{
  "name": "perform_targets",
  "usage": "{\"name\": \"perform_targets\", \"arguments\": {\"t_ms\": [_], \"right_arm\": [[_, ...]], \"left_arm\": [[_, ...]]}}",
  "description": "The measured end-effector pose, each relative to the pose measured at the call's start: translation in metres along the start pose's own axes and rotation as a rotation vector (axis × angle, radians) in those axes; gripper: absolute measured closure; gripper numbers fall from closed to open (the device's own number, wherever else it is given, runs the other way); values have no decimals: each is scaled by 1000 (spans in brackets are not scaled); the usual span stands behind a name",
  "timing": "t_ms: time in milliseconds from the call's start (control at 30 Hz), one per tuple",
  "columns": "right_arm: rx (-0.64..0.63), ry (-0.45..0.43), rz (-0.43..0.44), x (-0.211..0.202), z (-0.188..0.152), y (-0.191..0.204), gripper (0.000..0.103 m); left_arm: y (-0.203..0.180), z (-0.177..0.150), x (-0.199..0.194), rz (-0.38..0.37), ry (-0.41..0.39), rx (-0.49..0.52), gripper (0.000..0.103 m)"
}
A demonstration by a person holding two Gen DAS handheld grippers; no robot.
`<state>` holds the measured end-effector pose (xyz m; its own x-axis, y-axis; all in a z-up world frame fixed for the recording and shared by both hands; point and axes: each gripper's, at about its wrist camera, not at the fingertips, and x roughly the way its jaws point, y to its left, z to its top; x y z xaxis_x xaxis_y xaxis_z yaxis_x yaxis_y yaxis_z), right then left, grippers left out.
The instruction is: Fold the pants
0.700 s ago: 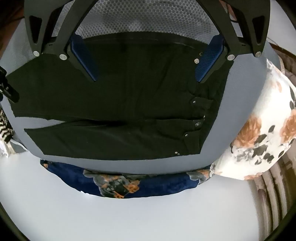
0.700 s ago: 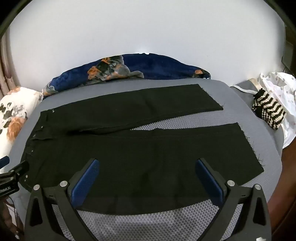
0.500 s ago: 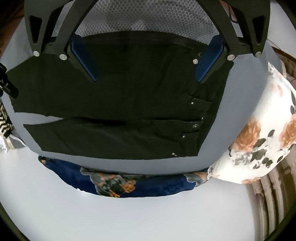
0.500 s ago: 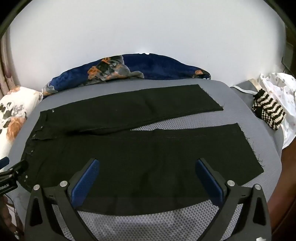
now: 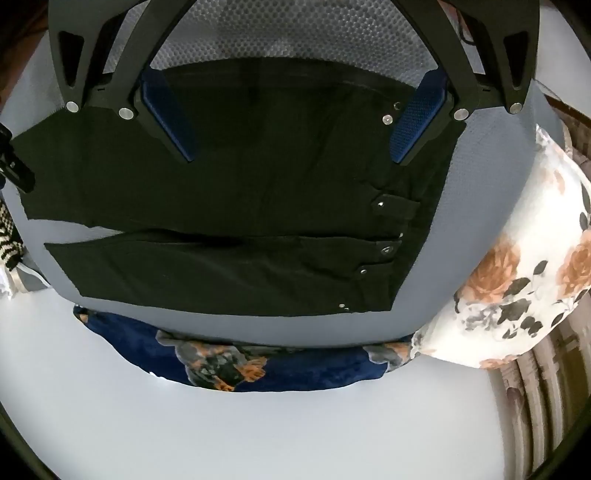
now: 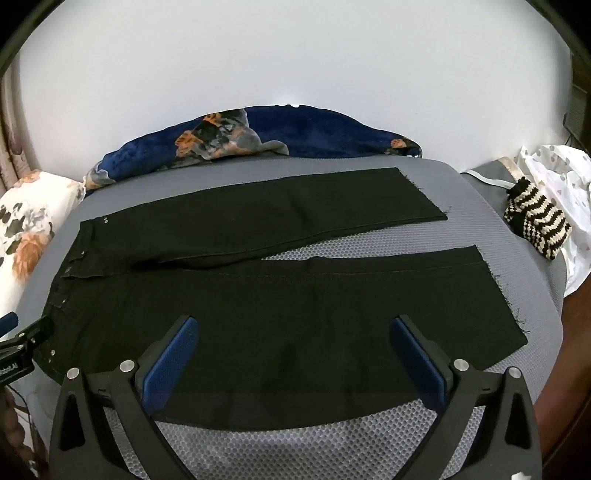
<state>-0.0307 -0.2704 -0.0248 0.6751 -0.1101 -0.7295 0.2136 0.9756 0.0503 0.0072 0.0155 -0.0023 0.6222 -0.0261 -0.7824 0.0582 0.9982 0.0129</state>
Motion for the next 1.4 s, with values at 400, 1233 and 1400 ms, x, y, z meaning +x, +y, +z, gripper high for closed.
{"name": "perform_targets", "arguments": {"t_ms": [400, 1233, 1400], "right_arm": [[9, -3, -3, 2, -3, -2, 1], [5, -14, -6, -2, -3, -1, 1], [3, -16, -6, -3, -2, -1, 1]], "left_arm": [[-3, 3, 1, -24, -24, 25, 0], [-4, -1, 6, -22, -24, 13, 0], [-3, -4, 5, -16, -22, 3, 0]]}}
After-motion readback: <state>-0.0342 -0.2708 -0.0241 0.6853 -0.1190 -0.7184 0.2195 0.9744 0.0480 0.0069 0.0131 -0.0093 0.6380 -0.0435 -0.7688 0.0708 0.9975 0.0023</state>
